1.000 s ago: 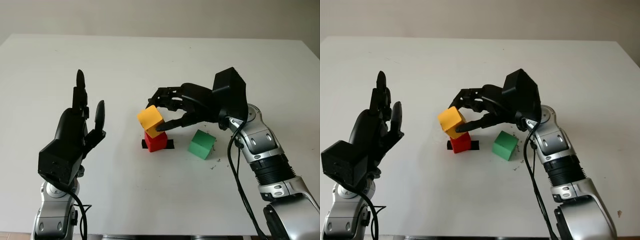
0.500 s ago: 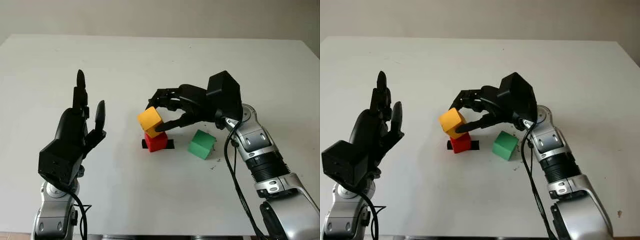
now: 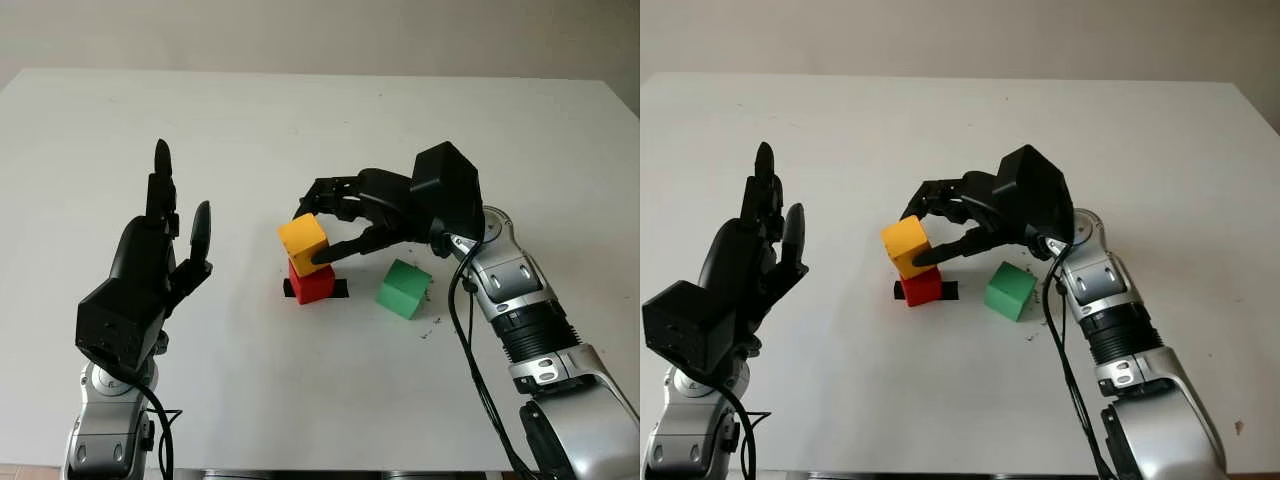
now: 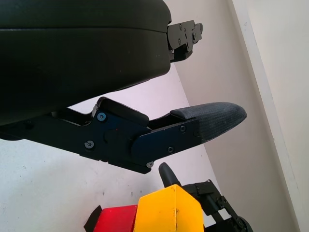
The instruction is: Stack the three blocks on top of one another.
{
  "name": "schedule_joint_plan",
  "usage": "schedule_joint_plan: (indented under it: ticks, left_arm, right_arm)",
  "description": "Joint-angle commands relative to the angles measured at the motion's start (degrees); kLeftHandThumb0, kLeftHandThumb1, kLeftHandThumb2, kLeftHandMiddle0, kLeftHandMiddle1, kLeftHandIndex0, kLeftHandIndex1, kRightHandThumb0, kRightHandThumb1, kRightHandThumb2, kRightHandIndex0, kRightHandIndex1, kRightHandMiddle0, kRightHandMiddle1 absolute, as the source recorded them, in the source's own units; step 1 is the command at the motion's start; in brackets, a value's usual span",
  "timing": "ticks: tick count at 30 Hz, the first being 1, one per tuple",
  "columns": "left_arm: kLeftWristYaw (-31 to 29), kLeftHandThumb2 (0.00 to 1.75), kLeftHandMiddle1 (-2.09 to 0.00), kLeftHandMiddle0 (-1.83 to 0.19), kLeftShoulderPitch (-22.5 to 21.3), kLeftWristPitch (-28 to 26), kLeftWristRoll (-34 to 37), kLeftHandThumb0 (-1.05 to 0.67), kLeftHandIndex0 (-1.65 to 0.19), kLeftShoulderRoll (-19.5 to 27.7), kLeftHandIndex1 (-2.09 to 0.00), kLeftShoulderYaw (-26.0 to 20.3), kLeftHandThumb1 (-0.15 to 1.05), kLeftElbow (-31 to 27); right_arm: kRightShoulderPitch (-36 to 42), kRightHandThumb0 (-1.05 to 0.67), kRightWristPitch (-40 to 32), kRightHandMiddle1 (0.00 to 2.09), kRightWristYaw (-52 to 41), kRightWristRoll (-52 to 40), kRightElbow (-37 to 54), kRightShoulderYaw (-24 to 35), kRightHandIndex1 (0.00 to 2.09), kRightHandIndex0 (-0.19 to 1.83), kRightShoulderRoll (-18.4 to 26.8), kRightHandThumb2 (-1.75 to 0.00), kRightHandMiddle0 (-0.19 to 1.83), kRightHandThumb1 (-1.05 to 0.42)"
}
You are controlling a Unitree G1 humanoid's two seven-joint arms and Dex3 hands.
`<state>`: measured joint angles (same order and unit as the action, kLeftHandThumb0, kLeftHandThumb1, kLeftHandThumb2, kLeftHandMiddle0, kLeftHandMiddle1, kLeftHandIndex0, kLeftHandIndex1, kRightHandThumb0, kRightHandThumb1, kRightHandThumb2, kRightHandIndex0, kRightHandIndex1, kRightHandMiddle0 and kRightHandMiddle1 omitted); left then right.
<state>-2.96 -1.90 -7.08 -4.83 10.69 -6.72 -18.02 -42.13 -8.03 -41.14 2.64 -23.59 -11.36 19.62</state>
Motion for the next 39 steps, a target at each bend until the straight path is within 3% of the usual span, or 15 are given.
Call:
schedule_joint_plan:
  ticks: [1, 7, 15, 24, 29, 34, 39]
  left_arm:
    - [0.0, 0.72, 0.00, 0.19, 0.0, 0.1, 0.1, -0.75, 0.19, 0.3, 0.00, -0.1, 1.05, -0.1]
    - [0.0, 0.72, 0.00, 0.19, 0.1, 0.2, 0.2, -0.74, 0.19, 0.3, 0.00, -0.2, 1.05, -0.1]
    - [0.2, 0.72, 0.00, 0.19, 0.2, 0.0, -0.2, -0.75, 0.19, 0.4, 0.00, -0.2, 1.05, -0.5]
    - [0.0, 0.71, 0.00, 0.19, 0.2, -0.3, 0.2, -0.75, 0.19, 0.3, 0.00, -0.4, 1.05, -0.7]
    - [0.1, 0.71, 0.00, 0.19, 0.3, -0.4, 0.1, -0.74, 0.19, 0.3, 0.00, -0.3, 1.05, -0.8]
    - [0.1, 0.71, 0.00, 0.19, 0.3, -0.4, -0.1, -0.74, 0.19, 0.3, 0.00, -0.3, 1.05, -0.8]
    - [0.2, 0.71, 0.00, 0.19, 0.4, -0.4, -0.4, -0.73, 0.19, 0.3, 0.00, -0.1, 1.05, -0.8]
  right_arm:
    - [-0.9, -0.50, 1.6, 1.44, -0.3, 0.4, 0.1, -0.1, 0.05, 0.15, 0.7, -0.05, 0.41, -0.91]
    - [-0.6, -0.50, 5.0, 1.43, -0.8, 1.2, -1.2, 0.0, 0.05, 0.14, 1.1, -0.05, 0.42, -0.91]
    - [-0.6, -0.51, 4.3, 1.43, -1.0, 1.9, -0.2, 0.1, 0.05, 0.15, 1.6, -0.05, 0.41, -0.90]
    - [-0.3, -0.50, 5.1, 1.37, -1.6, 2.4, -0.1, -0.4, 0.04, 0.11, 2.2, -0.05, 0.27, -0.90]
    - [-1.0, -0.62, 4.6, 0.96, -3.3, 3.9, 0.1, -1.6, 0.03, -0.02, 3.1, -0.05, 0.01, -0.86]
    - [-1.3, -0.74, 5.2, 0.48, -6.2, 4.1, 0.3, -2.4, 0.02, -0.17, 4.0, -0.05, -0.05, -0.86]
    - [-0.5, -0.87, 9.7, 0.09, -9.4, 3.7, 1.4, -2.8, 0.00, -0.19, 5.0, -0.05, -0.18, -0.86]
